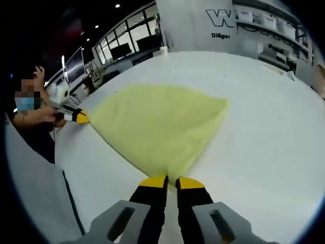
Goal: Fold the garment on the visible template until the final outline fits inside the template.
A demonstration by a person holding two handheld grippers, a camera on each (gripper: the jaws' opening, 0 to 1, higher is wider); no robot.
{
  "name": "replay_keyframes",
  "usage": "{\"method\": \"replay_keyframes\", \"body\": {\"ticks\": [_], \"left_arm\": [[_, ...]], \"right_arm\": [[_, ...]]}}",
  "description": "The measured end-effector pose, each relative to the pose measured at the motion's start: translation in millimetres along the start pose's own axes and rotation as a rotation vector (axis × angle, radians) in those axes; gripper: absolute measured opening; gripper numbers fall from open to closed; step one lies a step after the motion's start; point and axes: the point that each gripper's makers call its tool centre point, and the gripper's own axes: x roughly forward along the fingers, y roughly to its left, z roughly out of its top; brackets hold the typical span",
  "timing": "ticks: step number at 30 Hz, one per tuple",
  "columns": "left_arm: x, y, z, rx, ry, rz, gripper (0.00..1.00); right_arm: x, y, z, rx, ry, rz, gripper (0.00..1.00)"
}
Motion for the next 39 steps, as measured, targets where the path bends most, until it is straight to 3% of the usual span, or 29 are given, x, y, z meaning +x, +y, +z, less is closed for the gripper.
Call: {"method": "replay_keyframes", "body": {"ticks": [6, 11, 15, 18, 20, 25, 28, 32, 34, 36, 39], "left_arm": [[-15, 3.8, 19.2, 0.218, 0.011, -0.042, 0.00], [-19, 0.4, 26.2, 0.229, -0.005, -0.055, 0.00], [-13, -2.1, 9.0, 0.254, 0.047, -0.045, 0.00], [-10, -2.0, 3.1, 0.218, 0.042, -0.036, 0.00], [-13, 2.7, 2.8, 0.180, 0.031, 0.017, 0.00], [-26, 4.7, -2.0, 0.095, 0.012, 0.013, 0.00], [-34, 4.5, 7.6, 0.004, -0.067, -0.011, 0.00], [-32, 3.6, 16.0, -0.023, -0.085, -0.012, 0.10], [-28, 6.6, 21.5, -0.035, -0.111, -0.014, 0.21], [-26, 7.1, 24.3, -0.049, -0.116, -0.021, 0.27], [-23, 4.6, 26.6, -0.061, -0.117, -0.034, 0.21]], "right_arm": [[-4, 2, 2.2, -0.013, -0.005, 0.015, 0.00], [-5, 3, 3.8, -0.026, -0.008, 0.027, 0.00], [-6, 7, 0.6, -0.013, 0.002, 0.030, 0.00], [-5, 6, -0.7, -0.009, 0.008, 0.030, 0.00], [-4, 4, -1.5, -0.004, 0.014, 0.031, 0.00], [-8, 6, -3.3, 0.026, 0.018, 0.032, 0.00], [-12, 0, -5.9, 0.044, 0.019, 0.036, 0.00], [-13, 1, -8.8, 0.067, 0.031, 0.034, 0.01], [-14, 3, -14.2, 0.128, 0.064, 0.031, 0.15], [-13, -4, -9.0, 0.102, 0.029, 0.017, 0.26], [-13, -9, -5.6, 0.096, 0.025, 0.005, 0.24]]}}
